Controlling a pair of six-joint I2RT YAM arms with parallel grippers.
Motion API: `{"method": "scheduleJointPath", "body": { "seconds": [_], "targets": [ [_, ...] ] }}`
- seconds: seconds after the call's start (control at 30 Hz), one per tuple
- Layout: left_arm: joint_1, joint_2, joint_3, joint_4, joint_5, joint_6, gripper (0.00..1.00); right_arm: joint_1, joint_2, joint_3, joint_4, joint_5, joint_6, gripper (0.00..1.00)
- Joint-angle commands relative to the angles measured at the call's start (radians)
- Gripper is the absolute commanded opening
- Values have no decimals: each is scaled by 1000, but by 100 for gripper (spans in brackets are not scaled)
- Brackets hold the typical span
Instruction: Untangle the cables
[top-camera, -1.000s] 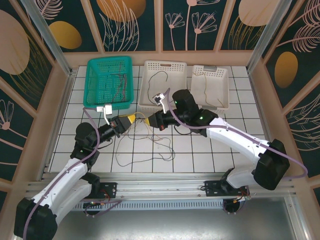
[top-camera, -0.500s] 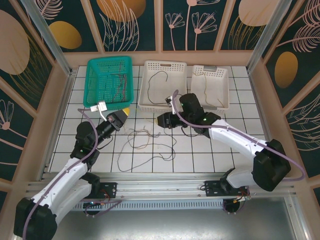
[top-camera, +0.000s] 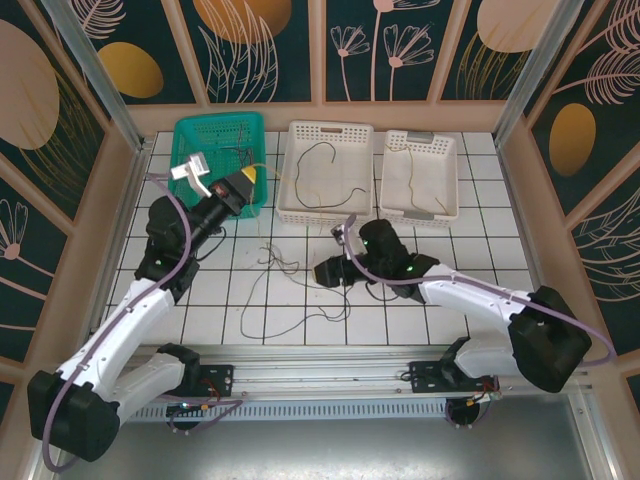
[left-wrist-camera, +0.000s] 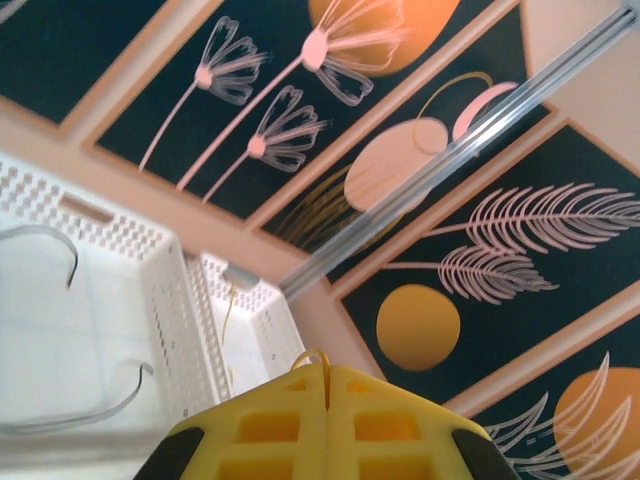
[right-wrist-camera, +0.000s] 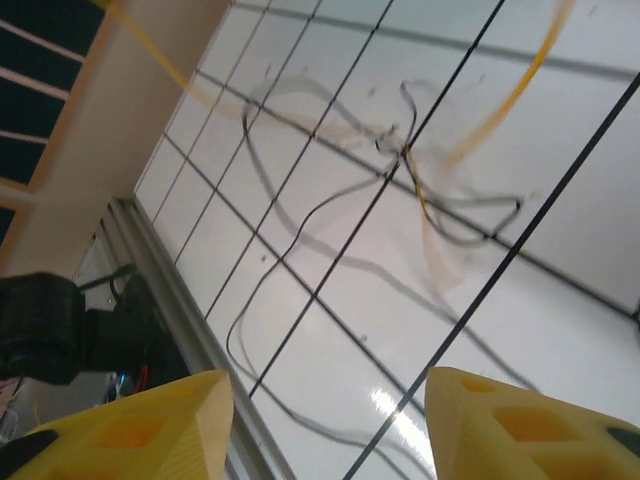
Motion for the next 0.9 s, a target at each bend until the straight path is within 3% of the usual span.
{"method": "scheduleJointPath", "body": {
  "seconds": [0.0,0.33,0.63,0.87],
  "targets": [
    [2,13,72,-83,-45,49,0,51,30,-20,128,57,11,57],
    [2,54,179,-143,-79,17,0,121,79,-4,294,223,-26,61],
    [4,71,422,-378,-274,247,0,119,27,-50,294,265,-35,61],
    [4,140,627,-427,-301,322,0,111,-54,-143,292,300,-22,61]
  ]
}}
